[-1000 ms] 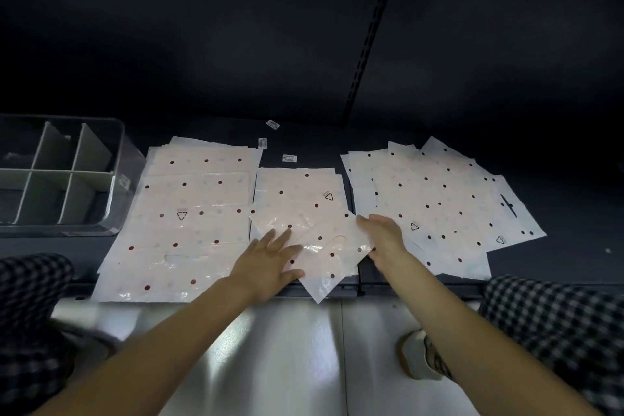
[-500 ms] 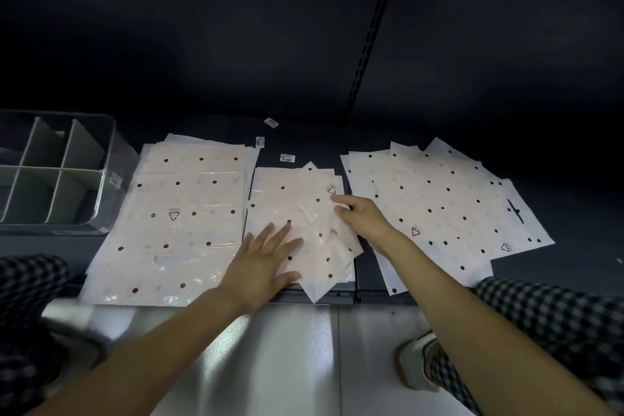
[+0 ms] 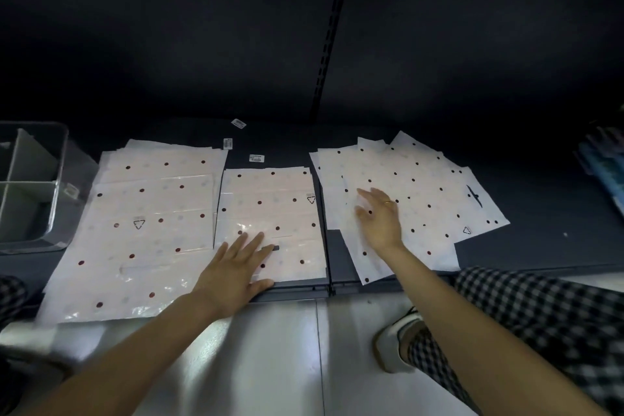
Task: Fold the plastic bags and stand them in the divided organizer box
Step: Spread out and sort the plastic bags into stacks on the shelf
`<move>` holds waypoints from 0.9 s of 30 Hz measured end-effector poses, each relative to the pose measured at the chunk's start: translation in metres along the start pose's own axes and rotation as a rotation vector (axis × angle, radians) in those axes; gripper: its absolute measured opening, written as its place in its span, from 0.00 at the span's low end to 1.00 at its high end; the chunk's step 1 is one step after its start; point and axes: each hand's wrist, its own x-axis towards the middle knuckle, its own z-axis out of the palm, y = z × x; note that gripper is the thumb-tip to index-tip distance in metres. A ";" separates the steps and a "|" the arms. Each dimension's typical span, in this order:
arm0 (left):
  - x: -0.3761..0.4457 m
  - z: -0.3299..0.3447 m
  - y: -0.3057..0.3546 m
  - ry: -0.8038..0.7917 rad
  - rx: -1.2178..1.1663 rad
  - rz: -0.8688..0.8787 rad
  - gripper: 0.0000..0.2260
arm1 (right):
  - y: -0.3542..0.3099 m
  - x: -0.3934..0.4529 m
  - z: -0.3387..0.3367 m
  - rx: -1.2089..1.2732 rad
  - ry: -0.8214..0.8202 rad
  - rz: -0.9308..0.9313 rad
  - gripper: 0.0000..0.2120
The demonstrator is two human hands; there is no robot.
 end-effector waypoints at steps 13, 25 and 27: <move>0.002 -0.007 -0.003 -0.054 -0.204 -0.004 0.28 | 0.090 -0.015 -0.058 -0.281 0.286 0.306 0.13; -0.002 -0.045 0.044 0.108 -0.970 -0.032 0.23 | -0.049 -0.016 -0.004 0.534 -0.100 0.268 0.09; -0.001 -0.057 0.050 0.066 -1.423 -0.195 0.21 | -0.068 -0.028 0.009 0.471 -0.219 0.071 0.07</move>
